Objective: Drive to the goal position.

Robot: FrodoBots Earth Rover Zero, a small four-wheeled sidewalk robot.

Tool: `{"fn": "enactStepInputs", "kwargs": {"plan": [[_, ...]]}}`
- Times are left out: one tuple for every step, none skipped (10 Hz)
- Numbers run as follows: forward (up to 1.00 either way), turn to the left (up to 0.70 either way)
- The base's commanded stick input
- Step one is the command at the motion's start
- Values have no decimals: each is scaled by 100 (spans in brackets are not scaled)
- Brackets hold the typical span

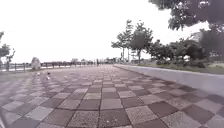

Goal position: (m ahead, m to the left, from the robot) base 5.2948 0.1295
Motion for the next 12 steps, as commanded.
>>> {"fn": "enactStepInputs", "kwargs": {"plan": [[70,0],[70,0],[70,0],[70,0],[70,0],[70,0],[70,0],[70,10],[70,34],[70,35],[70,35],[70,35]]}}
